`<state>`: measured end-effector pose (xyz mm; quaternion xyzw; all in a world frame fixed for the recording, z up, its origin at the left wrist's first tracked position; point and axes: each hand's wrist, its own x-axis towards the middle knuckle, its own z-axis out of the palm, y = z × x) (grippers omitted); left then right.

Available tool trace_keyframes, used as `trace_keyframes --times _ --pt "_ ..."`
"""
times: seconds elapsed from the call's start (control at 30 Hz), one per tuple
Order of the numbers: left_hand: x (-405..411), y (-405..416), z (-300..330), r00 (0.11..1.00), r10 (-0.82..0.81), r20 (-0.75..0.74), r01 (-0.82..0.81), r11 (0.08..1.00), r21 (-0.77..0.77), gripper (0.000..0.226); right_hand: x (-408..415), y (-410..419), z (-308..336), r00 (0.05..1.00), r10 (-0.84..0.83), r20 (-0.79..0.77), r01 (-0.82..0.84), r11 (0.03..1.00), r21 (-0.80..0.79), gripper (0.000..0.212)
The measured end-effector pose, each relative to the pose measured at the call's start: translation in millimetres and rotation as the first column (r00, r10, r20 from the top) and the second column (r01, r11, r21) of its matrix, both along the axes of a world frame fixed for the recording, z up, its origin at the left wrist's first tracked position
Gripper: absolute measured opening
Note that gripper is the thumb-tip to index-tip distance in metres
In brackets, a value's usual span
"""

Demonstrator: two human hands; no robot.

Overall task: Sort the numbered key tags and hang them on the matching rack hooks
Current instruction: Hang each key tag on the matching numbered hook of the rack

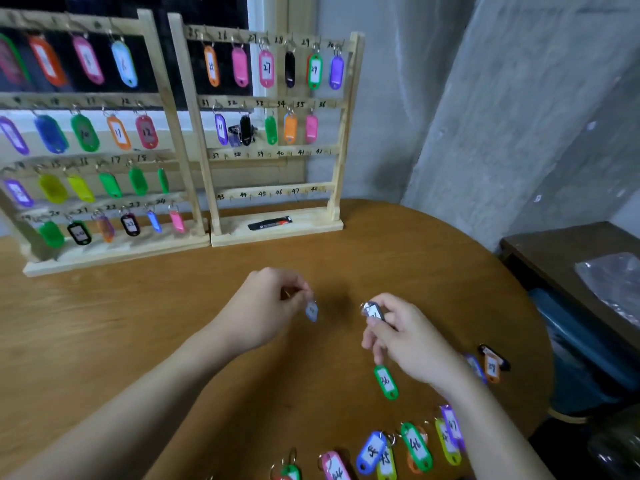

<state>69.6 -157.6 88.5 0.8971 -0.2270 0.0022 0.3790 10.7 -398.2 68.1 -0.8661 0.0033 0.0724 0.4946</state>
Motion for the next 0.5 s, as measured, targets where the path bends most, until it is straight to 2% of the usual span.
trace_keyframes --times 0.13,0.23,0.33,0.5 --pt "37 -4 36 0.997 0.010 0.077 -0.011 1.000 0.013 0.014 43 -17 37 0.992 -0.102 0.079 0.100 0.995 0.029 0.017" --pt "67 -11 70 0.986 0.048 0.162 -0.049 0.999 0.000 0.015 78 -23 65 0.975 -0.182 0.128 0.162 0.975 0.152 0.023" --pt "95 -18 99 0.976 0.083 0.202 -0.082 0.997 -0.013 0.010 110 -24 89 0.960 -0.218 0.174 0.165 0.948 0.273 0.027" --pt "140 -30 128 0.961 0.106 0.256 -0.120 0.992 0.038 0.010 149 -12 113 0.952 -0.189 0.239 0.109 0.943 0.313 0.029"
